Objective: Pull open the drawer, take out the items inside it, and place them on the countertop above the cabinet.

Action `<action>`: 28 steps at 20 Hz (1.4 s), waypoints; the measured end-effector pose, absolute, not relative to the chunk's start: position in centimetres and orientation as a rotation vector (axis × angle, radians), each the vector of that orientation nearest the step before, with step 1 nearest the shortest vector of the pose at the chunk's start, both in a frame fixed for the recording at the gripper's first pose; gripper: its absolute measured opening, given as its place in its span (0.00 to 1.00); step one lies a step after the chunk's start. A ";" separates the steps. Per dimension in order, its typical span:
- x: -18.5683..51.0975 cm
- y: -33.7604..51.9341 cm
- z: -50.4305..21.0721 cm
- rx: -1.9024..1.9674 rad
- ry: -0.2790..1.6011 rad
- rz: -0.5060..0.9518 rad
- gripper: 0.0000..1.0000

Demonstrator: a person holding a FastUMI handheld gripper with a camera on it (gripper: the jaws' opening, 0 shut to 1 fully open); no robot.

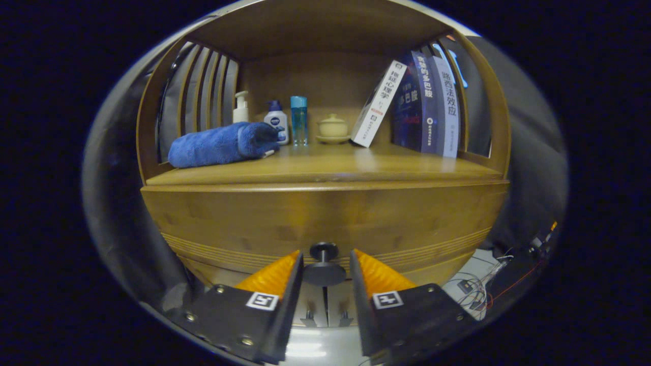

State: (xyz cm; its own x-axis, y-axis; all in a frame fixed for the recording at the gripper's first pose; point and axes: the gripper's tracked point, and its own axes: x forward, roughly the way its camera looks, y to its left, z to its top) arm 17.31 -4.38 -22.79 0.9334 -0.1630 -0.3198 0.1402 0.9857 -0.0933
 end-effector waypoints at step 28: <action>5.0 -3.2 -22.2 -0.128 0.280 -0.092 0.33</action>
